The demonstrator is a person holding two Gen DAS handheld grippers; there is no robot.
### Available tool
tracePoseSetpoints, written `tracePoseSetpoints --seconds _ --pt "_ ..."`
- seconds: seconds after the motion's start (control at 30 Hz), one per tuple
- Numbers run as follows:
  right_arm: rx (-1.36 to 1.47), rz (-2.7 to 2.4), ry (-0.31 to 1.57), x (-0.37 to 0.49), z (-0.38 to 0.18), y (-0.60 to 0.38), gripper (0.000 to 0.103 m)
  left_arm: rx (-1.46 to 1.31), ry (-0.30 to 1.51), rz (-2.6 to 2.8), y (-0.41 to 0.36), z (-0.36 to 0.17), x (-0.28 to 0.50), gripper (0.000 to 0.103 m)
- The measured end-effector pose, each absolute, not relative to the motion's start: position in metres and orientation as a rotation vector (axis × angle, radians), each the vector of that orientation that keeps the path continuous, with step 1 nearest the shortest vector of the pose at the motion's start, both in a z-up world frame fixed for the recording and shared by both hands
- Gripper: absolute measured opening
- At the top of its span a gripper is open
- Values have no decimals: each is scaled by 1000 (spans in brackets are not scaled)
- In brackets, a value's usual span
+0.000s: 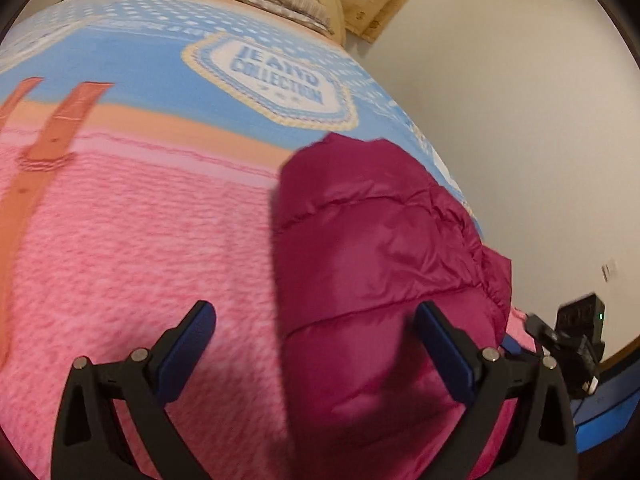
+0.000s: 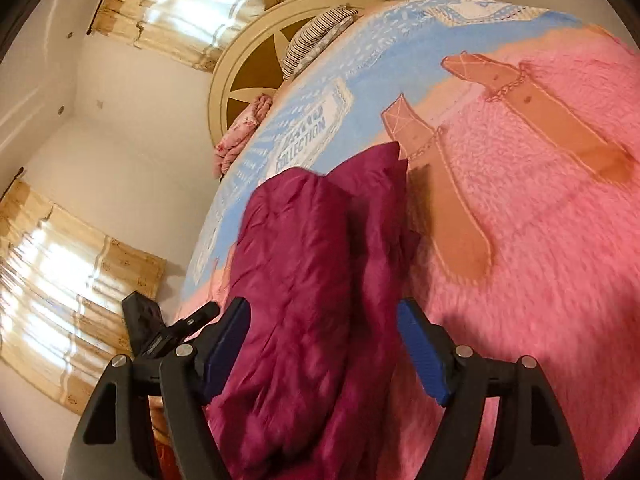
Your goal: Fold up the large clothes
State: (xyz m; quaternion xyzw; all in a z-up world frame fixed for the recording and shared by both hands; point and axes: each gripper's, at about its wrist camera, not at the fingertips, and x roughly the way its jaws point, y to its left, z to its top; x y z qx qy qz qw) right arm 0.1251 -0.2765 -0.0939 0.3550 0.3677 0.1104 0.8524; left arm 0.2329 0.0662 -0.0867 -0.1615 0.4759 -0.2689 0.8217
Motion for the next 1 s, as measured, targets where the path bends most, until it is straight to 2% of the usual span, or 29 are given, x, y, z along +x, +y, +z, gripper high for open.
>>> tracePoseSetpoints --seconds 0.2,0.43,0.8,0.87,0.9,1.0 --pt "651 220 817 148 -119 -258 76 -303 1008 -579 40 -98 231 103" --pt "563 248 809 157 -119 -237 76 -160 978 -513 23 -95 225 103" --pt "380 198 838 174 -123 -213 74 -88 959 -449 19 -104 224 103" --pt "359 188 843 176 -123 -210 72 -84 946 -476 16 -104 223 93" --pt "352 183 844 177 -123 -208 71 -83 938 -496 14 -103 222 86" --pt "358 169 836 171 -123 -207 67 -65 906 -496 11 -100 215 76"
